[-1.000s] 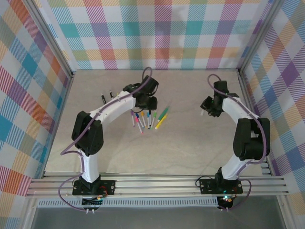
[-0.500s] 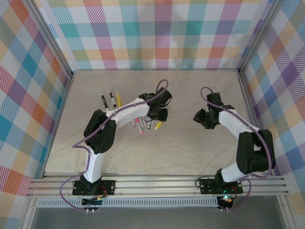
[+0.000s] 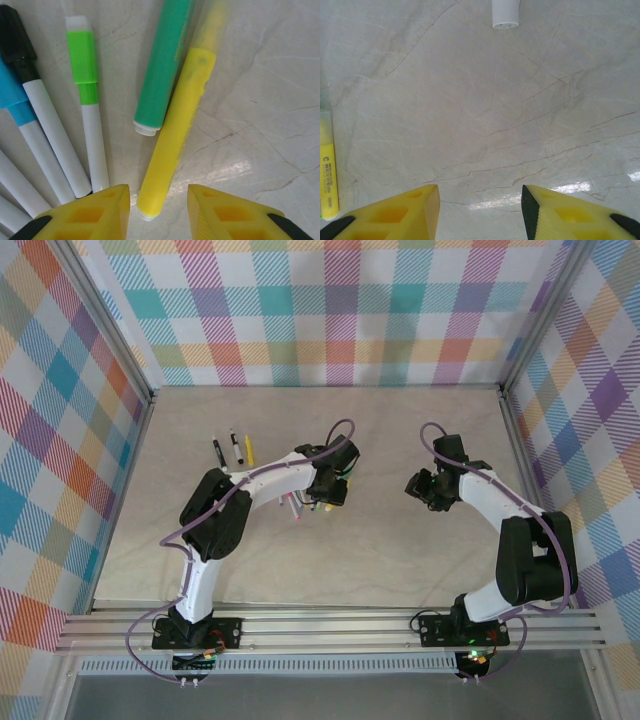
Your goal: Open the pen caps
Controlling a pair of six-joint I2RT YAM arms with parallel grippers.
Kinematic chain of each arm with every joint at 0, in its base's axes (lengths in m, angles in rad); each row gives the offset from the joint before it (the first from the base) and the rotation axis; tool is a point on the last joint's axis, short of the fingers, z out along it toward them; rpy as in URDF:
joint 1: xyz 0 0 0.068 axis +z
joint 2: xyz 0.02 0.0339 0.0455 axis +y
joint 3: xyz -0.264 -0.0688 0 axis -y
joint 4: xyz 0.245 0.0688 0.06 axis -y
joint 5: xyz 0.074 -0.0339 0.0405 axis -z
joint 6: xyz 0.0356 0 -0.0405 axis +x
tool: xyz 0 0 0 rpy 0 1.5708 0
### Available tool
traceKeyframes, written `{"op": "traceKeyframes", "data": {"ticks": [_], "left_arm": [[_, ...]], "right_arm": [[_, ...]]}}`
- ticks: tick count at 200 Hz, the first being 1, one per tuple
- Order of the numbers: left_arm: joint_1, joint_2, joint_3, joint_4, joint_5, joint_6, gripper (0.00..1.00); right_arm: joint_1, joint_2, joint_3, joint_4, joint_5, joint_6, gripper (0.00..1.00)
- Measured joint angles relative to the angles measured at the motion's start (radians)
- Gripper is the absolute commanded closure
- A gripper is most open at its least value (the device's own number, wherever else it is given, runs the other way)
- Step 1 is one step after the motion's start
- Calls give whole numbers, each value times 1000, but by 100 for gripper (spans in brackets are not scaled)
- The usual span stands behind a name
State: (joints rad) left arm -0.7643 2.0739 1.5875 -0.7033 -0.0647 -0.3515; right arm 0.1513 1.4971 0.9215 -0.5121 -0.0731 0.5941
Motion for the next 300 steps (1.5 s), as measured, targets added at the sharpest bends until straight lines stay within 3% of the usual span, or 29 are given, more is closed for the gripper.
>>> {"op": "traceKeyframes", "data": {"ticks": [220,300], "left_arm": [[-6,56,-21,20,-10,0,68],[-21,86,33,-31,-41,1,88]], "right_arm": [[27,11,0,18,-19,4,53],[40,23,0,29,-34,19,53]]}}
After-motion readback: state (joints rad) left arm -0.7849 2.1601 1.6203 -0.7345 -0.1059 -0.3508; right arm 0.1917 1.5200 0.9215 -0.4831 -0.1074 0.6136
